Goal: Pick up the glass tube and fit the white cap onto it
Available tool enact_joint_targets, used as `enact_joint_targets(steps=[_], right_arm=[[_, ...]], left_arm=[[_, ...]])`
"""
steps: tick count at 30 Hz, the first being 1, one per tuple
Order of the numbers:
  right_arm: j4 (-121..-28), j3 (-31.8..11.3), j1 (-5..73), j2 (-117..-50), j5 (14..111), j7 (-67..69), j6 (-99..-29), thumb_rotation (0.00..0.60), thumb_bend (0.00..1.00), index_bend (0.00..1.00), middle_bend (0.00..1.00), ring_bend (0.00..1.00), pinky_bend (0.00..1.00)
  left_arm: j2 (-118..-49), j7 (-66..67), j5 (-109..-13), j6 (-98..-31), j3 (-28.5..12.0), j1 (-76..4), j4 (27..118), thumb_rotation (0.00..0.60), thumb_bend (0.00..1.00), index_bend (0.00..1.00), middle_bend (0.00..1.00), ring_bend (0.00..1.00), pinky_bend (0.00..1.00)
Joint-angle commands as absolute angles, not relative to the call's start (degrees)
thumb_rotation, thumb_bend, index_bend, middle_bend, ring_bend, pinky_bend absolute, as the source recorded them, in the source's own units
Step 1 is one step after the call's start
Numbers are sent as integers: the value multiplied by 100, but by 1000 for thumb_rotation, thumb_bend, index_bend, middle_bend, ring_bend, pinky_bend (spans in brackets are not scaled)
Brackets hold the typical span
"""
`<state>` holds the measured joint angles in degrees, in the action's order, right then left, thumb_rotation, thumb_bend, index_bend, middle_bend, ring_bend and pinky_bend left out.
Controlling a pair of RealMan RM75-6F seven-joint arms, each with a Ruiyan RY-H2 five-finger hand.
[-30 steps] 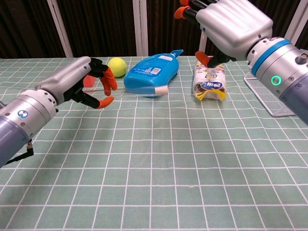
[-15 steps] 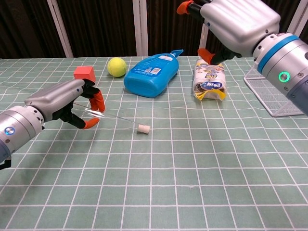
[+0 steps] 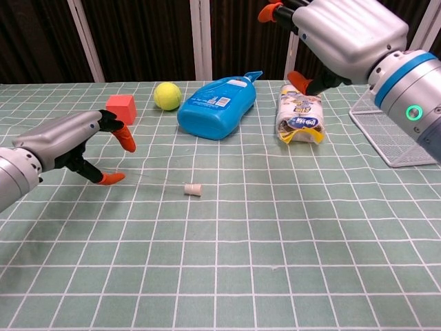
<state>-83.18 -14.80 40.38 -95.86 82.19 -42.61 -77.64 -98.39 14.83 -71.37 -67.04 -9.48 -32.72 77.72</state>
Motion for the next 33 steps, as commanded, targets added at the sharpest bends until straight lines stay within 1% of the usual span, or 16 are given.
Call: enact_joint_targets(steps=[1,6,8,13,16,17,18,20,21,22,24,27,29,33], right_arm=[[-8333,-1466,4023,-9586,8218,-4269,-7768,600,466,140,45,0,23],[-8409,-1442,3976,-9544,8224,-4286,-7795,600,466,140,45,0,23],[-8549,-1447,3892,-9467,8164,-4261,-7846,600,466,140,45,0,23],[-9156,-1368,3468,-9114,7927,-3998,-8076,600,466,140,45,0,23],[-9438,-1278,3215,-8897,7808,-3793,-8186,600,466,135,46,0,23],[-9624,-1192,3014,-8727,7686,-3643,-8253,600,466,119,46,0,22],[-9787,-1113,2884,-8566,7640,-3538,-8275,600,461,89,46,0,23],[-10125,-949,2606,-8209,7469,-3289,-8277,600,419,28,36,0,22],[-10223,-901,2533,-8097,7421,-3211,-8264,600,376,8,23,0,22],[-10314,-850,2453,-7981,7380,-3124,-8260,600,341,0,10,0,20],[-10605,-557,2036,-7457,7312,-2676,-8353,600,307,0,0,0,14],[-10697,-319,1725,-7034,7490,-2197,-8460,600,294,0,0,0,10],[-10646,-119,1453,-6781,7616,-1838,-8589,600,293,0,0,0,9],[-10470,126,1146,-6550,7905,-1419,-8739,600,293,0,0,0,10]], left_arm=[[-9785,1494,-7089,-6714,-960,-3231,7828,600,341,382,300,53,0],[-9671,1424,-7078,-6797,-1006,-3161,7961,600,341,368,290,53,0],[-9534,1329,-7102,-6935,-1079,-3093,8102,600,341,358,281,53,0],[-9021,1191,-7192,-7263,-1118,-2845,8630,600,325,247,221,19,0],[-8762,1176,-7241,-7419,-1094,-2707,8908,600,294,229,186,1,0],[-8598,1171,-7292,-7537,-1060,-2607,9068,600,280,227,176,1,0],[-8458,1158,-7354,-7634,-1012,-2517,9205,600,255,224,165,1,0],[-8185,1115,-7479,-7818,-894,-2330,9461,600,215,216,148,0,0],[-8106,1104,-7508,-7866,-858,-2275,9531,600,195,208,138,0,0],[-8024,1090,-7539,-7924,-817,-2210,9604,600,178,197,125,0,0],[-7622,982,-7776,-8245,-535,-1858,9887,600,160,176,99,0,0],[-7266,812,-8099,-8504,-252,-1565,10005,600,152,157,76,0,0],[-7034,632,-8367,-8762,5,-1288,9985,600,152,150,71,0,0],[-6800,304,-8748,-9122,307,-928,9834,600,151,140,65,0,0]])
